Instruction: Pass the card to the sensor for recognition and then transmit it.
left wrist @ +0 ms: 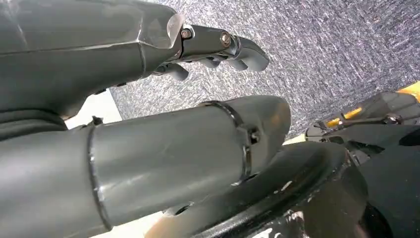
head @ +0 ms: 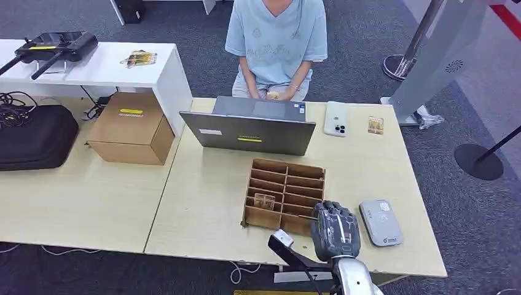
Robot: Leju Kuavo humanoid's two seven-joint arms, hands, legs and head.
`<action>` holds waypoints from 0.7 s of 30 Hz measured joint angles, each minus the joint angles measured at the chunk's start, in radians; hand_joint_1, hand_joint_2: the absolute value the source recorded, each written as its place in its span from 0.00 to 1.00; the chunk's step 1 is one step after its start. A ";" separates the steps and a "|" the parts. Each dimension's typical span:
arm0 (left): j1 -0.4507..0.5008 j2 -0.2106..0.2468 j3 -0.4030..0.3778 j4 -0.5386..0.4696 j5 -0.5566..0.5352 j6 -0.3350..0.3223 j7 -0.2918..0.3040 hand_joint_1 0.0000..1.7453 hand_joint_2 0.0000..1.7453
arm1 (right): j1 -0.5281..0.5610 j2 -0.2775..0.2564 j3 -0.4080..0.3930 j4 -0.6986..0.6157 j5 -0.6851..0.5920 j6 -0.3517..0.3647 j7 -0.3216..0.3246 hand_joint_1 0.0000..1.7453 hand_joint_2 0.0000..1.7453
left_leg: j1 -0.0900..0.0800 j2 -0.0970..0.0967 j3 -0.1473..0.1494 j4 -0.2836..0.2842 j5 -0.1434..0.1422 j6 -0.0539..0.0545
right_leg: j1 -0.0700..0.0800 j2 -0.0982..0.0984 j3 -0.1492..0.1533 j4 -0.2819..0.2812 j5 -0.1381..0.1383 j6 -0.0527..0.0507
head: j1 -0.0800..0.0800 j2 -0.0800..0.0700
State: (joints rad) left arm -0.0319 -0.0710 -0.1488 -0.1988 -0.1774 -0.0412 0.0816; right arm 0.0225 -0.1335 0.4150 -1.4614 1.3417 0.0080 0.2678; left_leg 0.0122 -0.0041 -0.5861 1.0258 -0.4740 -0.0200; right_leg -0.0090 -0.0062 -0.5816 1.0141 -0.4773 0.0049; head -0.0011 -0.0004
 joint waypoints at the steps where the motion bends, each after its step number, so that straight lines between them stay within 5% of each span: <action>1: 0.000 0.000 0.000 0.000 0.000 0.000 0.000 0.00 0.00 | 0.000 0.000 0.000 0.000 0.000 0.000 0.000 0.64 1.00 | 0.000 0.000 0.000 0.000 0.000 0.000 | 0.000 0.000 0.000 0.000 0.000 0.000 | 0.000 0.000; 15: 0.000 0.000 0.000 0.000 0.003 -0.002 -0.003 0.00 0.00 | -0.001 -0.002 0.000 0.003 -0.001 0.015 -0.013 0.54 1.00 | 0.000 0.000 0.000 0.000 0.000 0.000 | 0.000 0.000 0.000 0.000 0.000 0.000 | 0.000 0.000; 21: 0.000 0.000 0.000 0.000 0.003 -0.008 -0.006 0.00 0.00 | -0.002 -0.005 0.000 0.006 -0.002 0.015 -0.015 0.66 1.00 | 0.000 0.000 0.000 0.000 0.000 0.000 | 0.000 0.000 0.000 0.000 0.000 0.000 | 0.000 0.000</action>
State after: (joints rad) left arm -0.0319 -0.0710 -0.1488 -0.1987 -0.1739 -0.0496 0.0755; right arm 0.0207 -0.1385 0.4150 -1.4549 1.3401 0.0229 0.2529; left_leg 0.0122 -0.0042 -0.5862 1.0258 -0.4740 -0.0200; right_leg -0.0091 -0.0062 -0.5815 1.0141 -0.4773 0.0049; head -0.0011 -0.0004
